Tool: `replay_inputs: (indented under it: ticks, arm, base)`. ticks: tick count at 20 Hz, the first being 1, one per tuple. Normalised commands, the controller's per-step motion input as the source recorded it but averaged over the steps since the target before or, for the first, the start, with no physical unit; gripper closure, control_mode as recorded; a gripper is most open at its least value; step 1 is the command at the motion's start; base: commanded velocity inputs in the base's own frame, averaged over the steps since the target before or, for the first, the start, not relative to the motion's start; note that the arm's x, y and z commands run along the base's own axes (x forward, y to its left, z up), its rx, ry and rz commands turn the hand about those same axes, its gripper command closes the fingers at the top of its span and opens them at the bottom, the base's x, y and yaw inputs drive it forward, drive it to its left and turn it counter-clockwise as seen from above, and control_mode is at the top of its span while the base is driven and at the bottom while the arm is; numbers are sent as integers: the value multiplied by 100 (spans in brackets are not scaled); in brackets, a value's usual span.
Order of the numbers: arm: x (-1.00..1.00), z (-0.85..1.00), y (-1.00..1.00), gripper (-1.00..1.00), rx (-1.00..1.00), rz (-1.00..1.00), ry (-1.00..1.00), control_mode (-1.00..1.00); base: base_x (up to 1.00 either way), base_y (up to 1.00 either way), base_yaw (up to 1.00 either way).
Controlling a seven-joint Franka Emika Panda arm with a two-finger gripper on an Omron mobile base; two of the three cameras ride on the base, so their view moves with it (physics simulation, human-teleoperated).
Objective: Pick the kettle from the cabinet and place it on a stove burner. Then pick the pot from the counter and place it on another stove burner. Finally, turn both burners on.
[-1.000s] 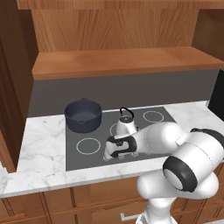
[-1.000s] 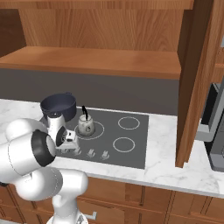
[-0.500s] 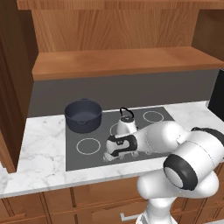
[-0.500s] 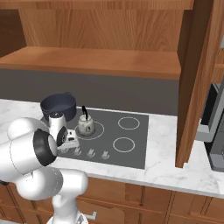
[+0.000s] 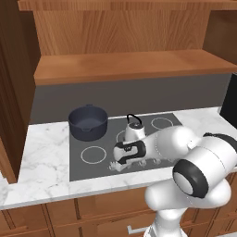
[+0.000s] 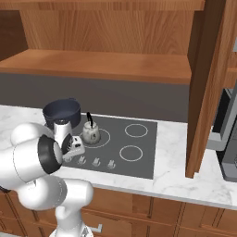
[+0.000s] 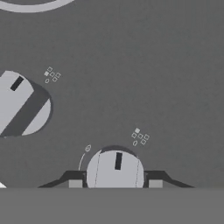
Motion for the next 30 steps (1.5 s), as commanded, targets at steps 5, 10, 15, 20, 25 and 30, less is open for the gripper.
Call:
replay_inputs:
  ticks: [5,10,15,20,25,30]
  arm:
    - [0,-30,0,100,0,22,0,-100]
    - [0,-33,0,100,0,21,-1,-100]
    - [0,-35,0,100,0,21,-3,-100]
    - [-1,-33,0,100,0,19,-2,-100]
    - [0,-25,0,-100,0,18,-4,-100]
    - [0,-15,0,-100,0,15,-6,-100]
  base:
    - [0,0,0]
    - [0,0,0]
    - [0,0,0]
    - [0,0,0]
    - [0,0,0]
    - [0,0,0]
